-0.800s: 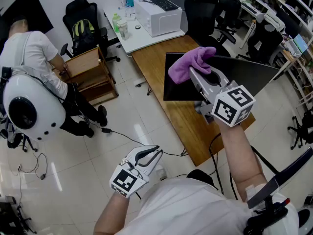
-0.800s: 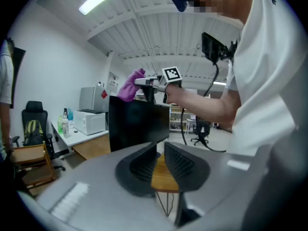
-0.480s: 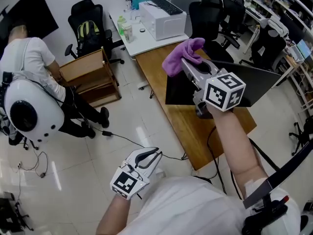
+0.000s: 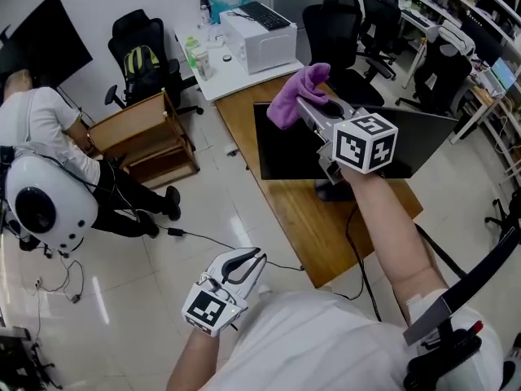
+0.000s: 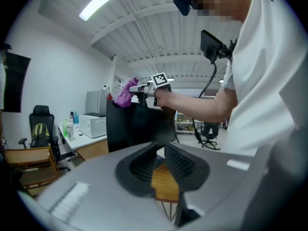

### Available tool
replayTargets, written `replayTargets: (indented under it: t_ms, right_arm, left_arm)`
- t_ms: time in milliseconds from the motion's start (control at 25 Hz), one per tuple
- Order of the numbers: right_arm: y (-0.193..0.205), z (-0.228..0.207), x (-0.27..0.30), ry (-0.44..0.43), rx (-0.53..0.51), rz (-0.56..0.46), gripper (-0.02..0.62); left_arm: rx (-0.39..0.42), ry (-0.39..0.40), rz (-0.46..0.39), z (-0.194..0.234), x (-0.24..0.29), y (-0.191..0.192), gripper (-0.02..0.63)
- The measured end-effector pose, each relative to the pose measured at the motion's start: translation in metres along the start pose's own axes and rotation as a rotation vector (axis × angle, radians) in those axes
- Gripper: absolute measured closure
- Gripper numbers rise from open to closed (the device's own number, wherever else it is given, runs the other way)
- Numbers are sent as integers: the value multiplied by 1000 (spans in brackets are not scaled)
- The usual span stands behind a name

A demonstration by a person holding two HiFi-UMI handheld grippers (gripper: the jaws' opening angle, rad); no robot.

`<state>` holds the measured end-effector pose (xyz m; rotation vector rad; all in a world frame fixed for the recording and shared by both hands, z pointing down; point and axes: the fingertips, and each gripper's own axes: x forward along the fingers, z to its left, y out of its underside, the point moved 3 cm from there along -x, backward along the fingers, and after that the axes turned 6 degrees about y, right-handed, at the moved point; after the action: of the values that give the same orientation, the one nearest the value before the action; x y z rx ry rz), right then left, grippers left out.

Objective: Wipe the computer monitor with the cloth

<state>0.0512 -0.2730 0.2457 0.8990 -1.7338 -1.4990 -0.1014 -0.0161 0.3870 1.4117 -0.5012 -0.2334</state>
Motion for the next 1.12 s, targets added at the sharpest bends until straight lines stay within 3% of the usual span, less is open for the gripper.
replayTargets:
  t_ms: [1120]
  right_arm:
    - [-3,-104,-81,140,30,-27,538]
  left_arm:
    - [43,68,37,-33,63,-16,535]
